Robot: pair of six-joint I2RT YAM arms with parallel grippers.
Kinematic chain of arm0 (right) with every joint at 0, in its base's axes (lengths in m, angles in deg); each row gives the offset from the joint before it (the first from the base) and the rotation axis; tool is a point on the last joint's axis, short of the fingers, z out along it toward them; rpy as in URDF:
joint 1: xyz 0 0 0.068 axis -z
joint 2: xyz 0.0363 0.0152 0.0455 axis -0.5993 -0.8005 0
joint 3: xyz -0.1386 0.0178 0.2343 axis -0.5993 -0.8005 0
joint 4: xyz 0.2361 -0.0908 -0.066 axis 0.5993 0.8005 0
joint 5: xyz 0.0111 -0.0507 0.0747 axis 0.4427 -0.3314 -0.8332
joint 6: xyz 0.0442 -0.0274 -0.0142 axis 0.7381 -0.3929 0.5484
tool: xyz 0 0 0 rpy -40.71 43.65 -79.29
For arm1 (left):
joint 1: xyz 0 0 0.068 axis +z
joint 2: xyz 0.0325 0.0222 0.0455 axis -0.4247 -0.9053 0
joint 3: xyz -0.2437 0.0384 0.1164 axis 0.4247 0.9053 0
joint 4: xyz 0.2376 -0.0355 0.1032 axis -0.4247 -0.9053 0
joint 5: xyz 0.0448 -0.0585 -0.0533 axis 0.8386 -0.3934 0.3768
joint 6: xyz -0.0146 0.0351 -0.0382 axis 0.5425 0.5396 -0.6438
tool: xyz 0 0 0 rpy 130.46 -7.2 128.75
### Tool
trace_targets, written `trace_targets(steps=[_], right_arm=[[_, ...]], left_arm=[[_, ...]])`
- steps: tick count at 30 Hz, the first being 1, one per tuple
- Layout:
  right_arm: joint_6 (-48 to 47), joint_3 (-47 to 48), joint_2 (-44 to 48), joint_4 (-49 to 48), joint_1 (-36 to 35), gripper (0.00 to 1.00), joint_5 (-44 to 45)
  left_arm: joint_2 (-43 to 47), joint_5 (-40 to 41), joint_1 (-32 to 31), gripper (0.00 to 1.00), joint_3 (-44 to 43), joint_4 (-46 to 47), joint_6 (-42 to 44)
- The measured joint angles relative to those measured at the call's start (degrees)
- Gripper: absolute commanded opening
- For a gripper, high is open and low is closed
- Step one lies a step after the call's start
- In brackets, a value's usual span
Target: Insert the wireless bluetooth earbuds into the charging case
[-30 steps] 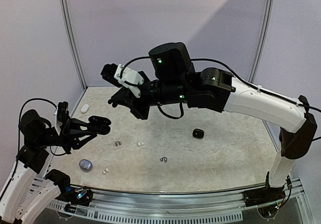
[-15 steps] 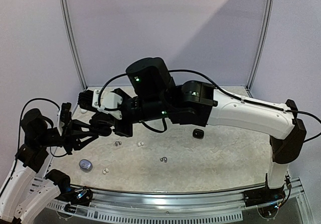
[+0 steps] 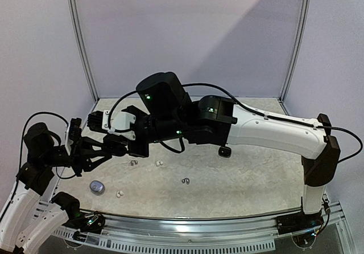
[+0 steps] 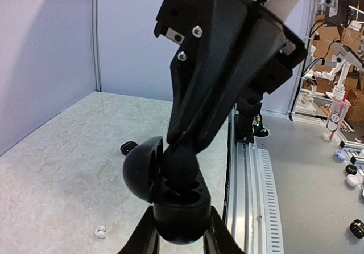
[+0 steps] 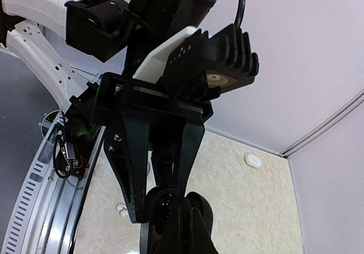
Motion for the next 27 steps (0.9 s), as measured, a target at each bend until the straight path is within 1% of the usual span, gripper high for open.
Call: trace_targets(steps=[13, 27], right_arm=[[-0.74, 0.42, -0.83, 0.90, 0.00, 0.00, 1.16], [-1.11, 3.30, -3.41, 3.08, 0.00, 0.00, 0.50]], left_arm=[[0.11, 0.76, -0.04, 0.00, -0.33, -0.90, 1.09], [0.33, 2.80, -0.11, 0.00, -0.33, -1.57, 2.16]])
